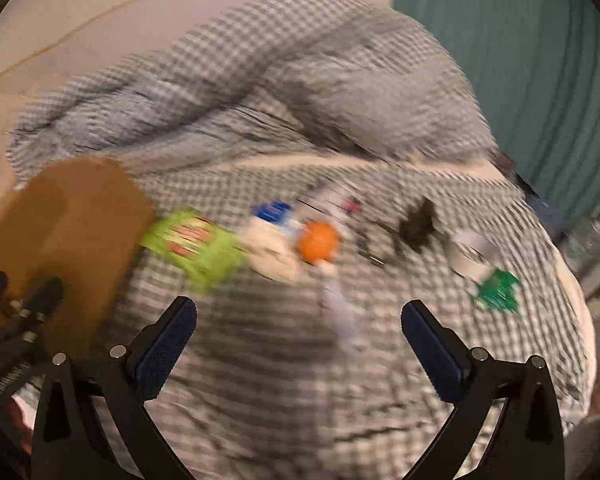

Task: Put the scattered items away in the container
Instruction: 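Move both tools back toward the remaining items on the bed, then grasp the beige tape roll by its rim with the right tool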

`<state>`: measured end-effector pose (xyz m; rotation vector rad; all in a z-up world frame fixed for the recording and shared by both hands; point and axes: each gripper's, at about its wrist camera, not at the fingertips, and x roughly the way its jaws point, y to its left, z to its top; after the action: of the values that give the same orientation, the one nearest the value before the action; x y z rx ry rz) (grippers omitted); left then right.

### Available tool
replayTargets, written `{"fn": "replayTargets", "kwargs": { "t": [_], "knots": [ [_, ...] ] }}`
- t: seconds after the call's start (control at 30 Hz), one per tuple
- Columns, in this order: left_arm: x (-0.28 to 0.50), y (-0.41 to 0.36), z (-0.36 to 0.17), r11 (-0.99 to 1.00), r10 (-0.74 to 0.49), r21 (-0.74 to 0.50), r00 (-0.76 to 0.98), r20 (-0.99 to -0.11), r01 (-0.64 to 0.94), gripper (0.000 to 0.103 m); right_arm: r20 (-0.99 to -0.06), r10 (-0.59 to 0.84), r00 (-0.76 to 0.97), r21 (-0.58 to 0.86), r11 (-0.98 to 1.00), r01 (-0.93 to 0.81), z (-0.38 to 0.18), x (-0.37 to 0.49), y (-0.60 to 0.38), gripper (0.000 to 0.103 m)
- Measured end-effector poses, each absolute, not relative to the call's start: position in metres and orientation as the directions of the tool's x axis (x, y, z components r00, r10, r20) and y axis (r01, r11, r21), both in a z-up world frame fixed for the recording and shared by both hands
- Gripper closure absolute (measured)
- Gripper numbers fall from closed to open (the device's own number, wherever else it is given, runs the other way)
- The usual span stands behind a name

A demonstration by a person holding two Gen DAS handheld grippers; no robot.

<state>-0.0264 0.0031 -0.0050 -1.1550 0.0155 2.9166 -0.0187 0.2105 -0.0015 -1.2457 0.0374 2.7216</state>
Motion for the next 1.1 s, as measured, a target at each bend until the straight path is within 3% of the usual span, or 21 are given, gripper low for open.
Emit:
{"fn": "replayTargets", "kwargs": {
  "t": [0.27,0.47,0.73,1.1],
  "knots": [
    [-0.044,0.061,-0.02,-0.998,0.046,0.003,-0.69,-0.722,-0.07,0.0,-0.757,0.215,-0.617,-0.035,-0.956,-0.29,-0.007,-0.01,0.305,0.0],
    [-0.065,0.081,-0.039,-0.997,0.049,0.001,-0.663,-0.747,-0.075,0.0,-0.769,0.328,-0.548,-0.119,-0.917,-0.381,-0.028,-0.024,0.354,0.0],
    [-0.109,0.099,-0.076,-0.999,0.036,-0.008,-0.6,-0.799,-0.049,0.0,-0.783,0.354,-0.512,-0.154,-0.907,-0.392,-0.051,-0.065,0.39,0.0],
    [-0.148,0.111,-0.094,-0.998,-0.005,0.043,-0.599,-0.801,-0.05,0.0,-0.819,0.365,-0.444,-0.157,-0.885,-0.437,-0.084,-0.118,0.435,0.0]
  ]
}}
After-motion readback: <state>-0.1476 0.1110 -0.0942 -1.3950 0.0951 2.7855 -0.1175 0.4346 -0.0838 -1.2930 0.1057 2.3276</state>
